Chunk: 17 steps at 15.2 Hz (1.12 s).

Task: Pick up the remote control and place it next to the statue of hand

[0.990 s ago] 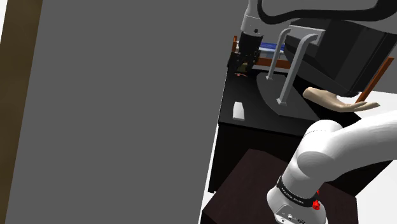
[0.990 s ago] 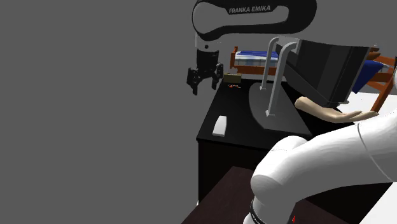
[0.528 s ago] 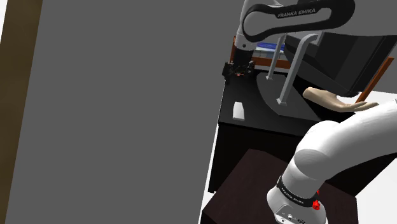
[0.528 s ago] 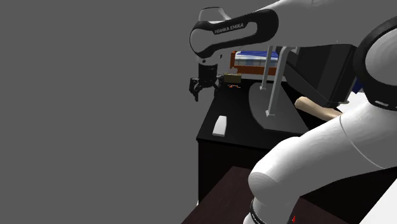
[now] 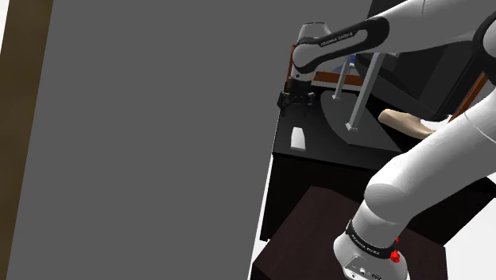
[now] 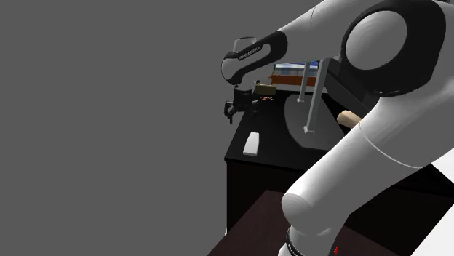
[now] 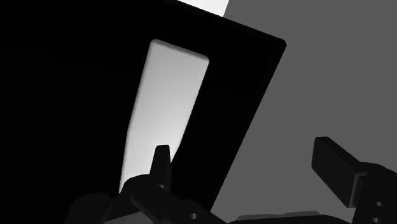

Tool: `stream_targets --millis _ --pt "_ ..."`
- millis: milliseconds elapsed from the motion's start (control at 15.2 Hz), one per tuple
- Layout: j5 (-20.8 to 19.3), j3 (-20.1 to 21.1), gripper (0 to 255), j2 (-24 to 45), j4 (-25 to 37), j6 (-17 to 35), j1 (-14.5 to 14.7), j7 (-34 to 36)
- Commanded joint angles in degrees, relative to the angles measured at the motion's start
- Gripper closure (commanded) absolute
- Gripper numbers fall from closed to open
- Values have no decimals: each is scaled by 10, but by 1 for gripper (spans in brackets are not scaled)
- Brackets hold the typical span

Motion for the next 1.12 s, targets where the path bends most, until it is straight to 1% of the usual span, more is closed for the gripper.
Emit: stream_targets --millis 0,264,594,1056 --pt "3 -12 0 26 -1 22 -12 15" --pt "16 -36 0 90 5 66 -32 42" --pt "42 -64 0 168 16 115 -54 67" --pt "55 -66 0 203 -6 171 -54 57"
